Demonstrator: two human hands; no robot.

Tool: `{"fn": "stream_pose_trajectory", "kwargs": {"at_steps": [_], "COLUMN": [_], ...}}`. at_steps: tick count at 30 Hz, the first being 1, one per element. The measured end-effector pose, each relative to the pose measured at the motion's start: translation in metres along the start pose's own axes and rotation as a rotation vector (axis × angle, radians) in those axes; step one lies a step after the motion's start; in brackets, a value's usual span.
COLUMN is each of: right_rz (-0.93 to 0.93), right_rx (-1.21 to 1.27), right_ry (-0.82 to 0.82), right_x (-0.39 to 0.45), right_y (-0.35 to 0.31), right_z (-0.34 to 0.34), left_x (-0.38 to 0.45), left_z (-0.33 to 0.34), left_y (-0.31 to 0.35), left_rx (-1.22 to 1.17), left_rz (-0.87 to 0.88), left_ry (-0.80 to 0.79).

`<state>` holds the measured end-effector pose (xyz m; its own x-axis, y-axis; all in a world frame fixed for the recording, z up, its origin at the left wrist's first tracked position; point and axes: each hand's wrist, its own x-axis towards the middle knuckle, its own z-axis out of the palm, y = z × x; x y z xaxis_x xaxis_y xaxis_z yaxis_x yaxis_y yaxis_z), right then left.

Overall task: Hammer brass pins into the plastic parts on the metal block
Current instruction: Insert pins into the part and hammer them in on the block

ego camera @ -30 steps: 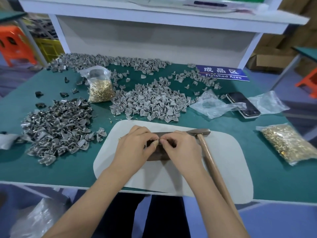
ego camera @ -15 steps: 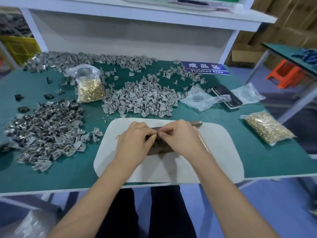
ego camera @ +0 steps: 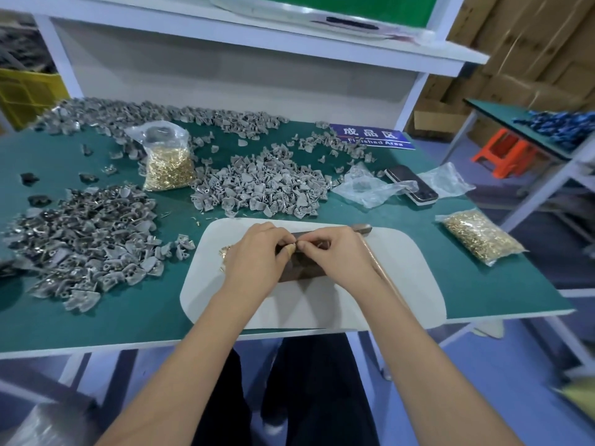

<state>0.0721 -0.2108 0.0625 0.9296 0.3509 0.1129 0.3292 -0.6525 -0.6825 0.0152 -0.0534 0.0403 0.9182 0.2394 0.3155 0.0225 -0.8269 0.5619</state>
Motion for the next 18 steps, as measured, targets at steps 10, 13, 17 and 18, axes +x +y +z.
{"fn": "stream_pose_trajectory", "kwargs": {"at_steps": [10,13,17,18], "right_rz": [-0.045,-0.066,-0.072,-0.069], "right_rx": [-0.091,-0.12,-0.063,-0.059], "right_ry": [0.089,0.09,0.107,0.109], "right_x": [-0.0019,0.0006,0.0007,0.0], "right_y": [0.0032,0.0031,0.0069,0.0072], "right_z": [0.0072,0.0072,0.0056,0.0062], "left_x": [-0.0008,-0.0001,0.0016,0.0011], "left_z": [0.0006,0.0007,0.0004,0.0005], "left_y": [0.0028,0.0013,0.0014,0.0012], "left_rx": [0.035,0.061,0.079,0.072], "left_rz": [-0.009,-0.001,0.035,0.038], "left_ry": [0.021,0.016,0.017,0.013]}}
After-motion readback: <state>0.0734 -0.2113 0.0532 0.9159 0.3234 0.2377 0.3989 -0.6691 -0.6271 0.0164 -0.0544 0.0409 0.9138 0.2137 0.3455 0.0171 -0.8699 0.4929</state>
